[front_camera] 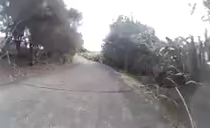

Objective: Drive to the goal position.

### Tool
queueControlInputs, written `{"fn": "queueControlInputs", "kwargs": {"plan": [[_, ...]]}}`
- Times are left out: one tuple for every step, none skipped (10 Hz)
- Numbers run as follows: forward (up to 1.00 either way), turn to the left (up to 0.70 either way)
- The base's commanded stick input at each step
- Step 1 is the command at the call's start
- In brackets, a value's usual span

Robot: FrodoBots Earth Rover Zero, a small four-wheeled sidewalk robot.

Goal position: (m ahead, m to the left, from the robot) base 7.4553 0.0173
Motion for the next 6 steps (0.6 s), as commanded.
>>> {"fn": "queueControlInputs", "kwargs": {"plan": [[1.00, 0.00], [1.00, 0.05], [1.00, 0.17], [1.00, 0.39], [1.00, 0.40], [1.00, 0.36]]}}
